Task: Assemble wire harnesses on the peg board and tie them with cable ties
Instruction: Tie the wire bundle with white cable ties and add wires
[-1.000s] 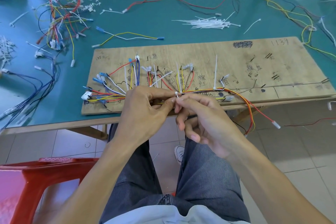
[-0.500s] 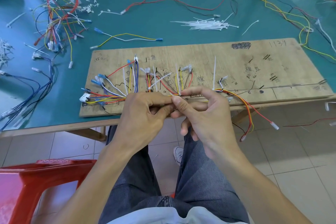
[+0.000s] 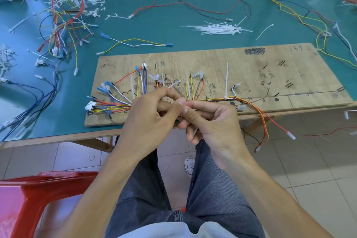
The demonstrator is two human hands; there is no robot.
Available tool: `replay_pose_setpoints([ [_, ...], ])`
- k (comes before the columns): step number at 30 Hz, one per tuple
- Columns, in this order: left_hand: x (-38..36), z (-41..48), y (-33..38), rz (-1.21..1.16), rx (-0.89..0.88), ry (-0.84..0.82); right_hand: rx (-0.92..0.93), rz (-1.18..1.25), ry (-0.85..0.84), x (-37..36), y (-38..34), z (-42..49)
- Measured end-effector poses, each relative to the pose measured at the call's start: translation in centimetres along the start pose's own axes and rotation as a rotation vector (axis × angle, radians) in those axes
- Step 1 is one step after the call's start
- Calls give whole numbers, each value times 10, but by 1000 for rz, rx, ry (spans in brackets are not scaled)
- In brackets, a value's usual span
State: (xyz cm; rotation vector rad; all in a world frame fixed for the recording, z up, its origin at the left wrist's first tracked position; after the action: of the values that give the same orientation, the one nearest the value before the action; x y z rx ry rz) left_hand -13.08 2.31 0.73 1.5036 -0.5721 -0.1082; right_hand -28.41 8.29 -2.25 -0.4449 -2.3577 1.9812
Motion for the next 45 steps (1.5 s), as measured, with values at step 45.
replay_pose_setpoints([
  [45, 51, -12, -29, 649, -358, 346, 316, -1035, 390, 100, -56, 9],
])
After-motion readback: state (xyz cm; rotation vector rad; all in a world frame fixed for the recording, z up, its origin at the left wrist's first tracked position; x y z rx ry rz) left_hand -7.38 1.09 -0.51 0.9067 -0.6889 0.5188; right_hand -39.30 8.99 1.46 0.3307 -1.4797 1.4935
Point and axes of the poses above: each hand's wrist, its own z-axis towards the middle knuckle, its own x-axis out of the back of the hand, y = z × x, the point moved 2 cm from there along z, towards the middle knuckle, and after that the axes turned 7 degrees about -z, right-handed, at the moved point
